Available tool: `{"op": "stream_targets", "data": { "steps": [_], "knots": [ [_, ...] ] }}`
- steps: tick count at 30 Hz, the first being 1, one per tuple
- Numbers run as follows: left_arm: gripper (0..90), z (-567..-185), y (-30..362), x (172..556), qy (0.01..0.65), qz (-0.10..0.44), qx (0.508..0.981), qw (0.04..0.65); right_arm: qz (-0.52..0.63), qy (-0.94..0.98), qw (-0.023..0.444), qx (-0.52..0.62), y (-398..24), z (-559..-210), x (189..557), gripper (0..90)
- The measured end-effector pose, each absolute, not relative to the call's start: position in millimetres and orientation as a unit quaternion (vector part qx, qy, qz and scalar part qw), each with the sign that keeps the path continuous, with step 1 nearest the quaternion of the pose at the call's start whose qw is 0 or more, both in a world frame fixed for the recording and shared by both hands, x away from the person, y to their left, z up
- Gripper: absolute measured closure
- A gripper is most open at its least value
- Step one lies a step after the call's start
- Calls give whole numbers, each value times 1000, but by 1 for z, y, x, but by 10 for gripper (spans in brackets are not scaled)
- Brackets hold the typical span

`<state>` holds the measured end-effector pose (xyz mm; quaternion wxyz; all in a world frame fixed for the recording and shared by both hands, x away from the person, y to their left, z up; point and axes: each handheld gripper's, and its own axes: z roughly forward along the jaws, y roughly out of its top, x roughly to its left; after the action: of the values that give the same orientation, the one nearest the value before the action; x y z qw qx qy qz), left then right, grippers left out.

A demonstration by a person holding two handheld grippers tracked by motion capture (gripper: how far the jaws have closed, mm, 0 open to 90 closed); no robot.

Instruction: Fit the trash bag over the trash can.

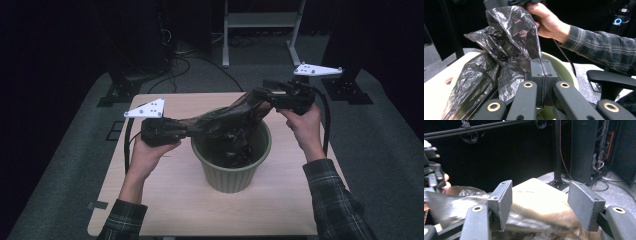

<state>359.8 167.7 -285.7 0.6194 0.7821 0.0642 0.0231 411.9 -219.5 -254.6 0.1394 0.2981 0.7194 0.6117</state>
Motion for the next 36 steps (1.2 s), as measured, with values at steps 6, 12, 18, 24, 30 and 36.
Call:
{"op": "stream_targets", "data": {
  "steps": [6,12,18,24,30,36],
  "knots": [
    [894,-291,169,359,72,25,786,613,598,735,111,301,-219,-277,417,460],
    [891,-295,174,356,77,25,789,609,596,742,85,294,-229,-298,402,487],
    [887,-300,177,356,85,25,791,605,601,738,92,294,-254,-304,390,390],
    [884,-301,174,351,82,25,792,604,589,755,81,277,-258,-316,381,361],
    [884,-308,176,340,80,29,800,594,571,769,102,268,-253,-325,361,756],
    [887,-320,181,321,76,30,796,600,574,773,94,254,-253,-326,334,898]
  ]
}}
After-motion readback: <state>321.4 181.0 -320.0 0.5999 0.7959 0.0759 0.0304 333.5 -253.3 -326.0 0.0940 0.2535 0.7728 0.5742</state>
